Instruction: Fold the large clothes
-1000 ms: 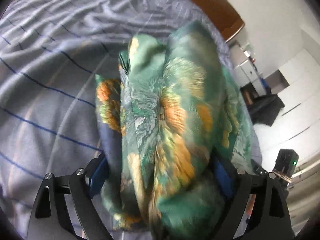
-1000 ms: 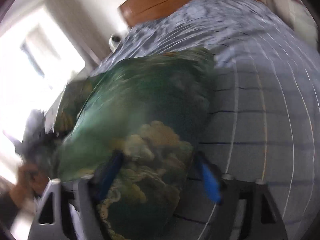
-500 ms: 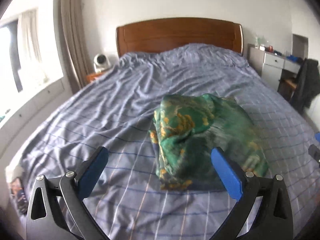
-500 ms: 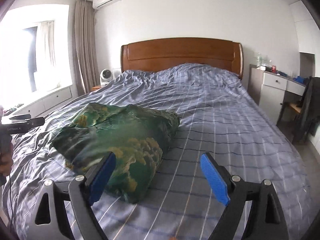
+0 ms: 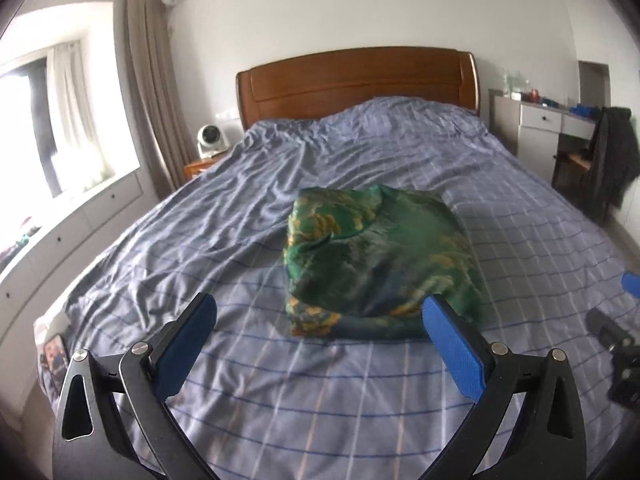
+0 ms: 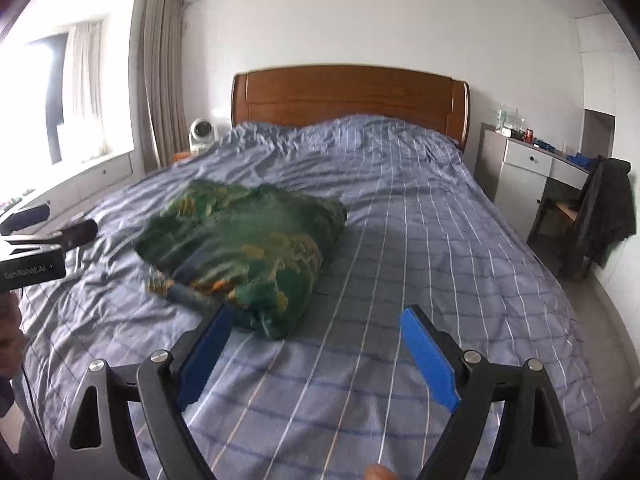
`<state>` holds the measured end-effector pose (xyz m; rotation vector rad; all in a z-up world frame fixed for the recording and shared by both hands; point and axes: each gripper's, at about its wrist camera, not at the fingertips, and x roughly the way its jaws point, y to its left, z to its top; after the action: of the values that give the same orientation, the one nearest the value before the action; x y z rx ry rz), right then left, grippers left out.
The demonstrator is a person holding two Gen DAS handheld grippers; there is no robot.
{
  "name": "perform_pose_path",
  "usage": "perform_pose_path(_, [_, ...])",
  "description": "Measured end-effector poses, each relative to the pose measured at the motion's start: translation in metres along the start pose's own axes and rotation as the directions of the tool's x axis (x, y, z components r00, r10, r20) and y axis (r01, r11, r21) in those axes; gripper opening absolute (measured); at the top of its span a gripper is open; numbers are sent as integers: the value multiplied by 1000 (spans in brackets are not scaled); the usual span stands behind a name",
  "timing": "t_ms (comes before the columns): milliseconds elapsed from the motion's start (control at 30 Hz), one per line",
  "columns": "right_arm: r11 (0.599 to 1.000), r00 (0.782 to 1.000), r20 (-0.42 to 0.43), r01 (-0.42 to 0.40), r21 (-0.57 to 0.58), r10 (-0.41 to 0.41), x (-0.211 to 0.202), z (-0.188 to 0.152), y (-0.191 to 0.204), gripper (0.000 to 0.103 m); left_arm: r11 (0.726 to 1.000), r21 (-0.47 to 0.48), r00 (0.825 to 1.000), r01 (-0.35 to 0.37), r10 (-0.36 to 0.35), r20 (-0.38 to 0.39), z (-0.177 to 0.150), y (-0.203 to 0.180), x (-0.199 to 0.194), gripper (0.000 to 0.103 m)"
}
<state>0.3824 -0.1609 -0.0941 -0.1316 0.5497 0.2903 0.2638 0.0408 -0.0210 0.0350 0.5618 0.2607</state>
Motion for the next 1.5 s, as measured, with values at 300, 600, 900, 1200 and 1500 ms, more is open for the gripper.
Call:
perform_pose_path(300, [1000, 999, -39, 23, 2, -23, -27, -16, 17, 89, 1000, -10, 1000, 11, -11, -13, -20, 2, -23, 103])
perform_pose_path(600, [998, 995, 86, 55, 4, -55, -83, -22, 36, 89, 996, 17, 994, -83, 82, 67, -33, 12, -72, 103])
perform_pose_path(900, [997, 997, 7, 72, -37, -71, -91, -12, 49, 89, 1000, -6, 999, 17, -17, -32, -35, 8, -84, 103])
perform_pose_path(1200, [999, 994, -100, 46, -11, -47, -88, -22, 49, 89, 998, -52, 993, 37, -43, -113, -48, 11, -77, 103])
perform_pose_path(1500, [998, 984, -168, 68, 15, -64, -84, -31, 53, 89, 998, -36, 988, 47, -51, -148, -54, 5, -73, 103])
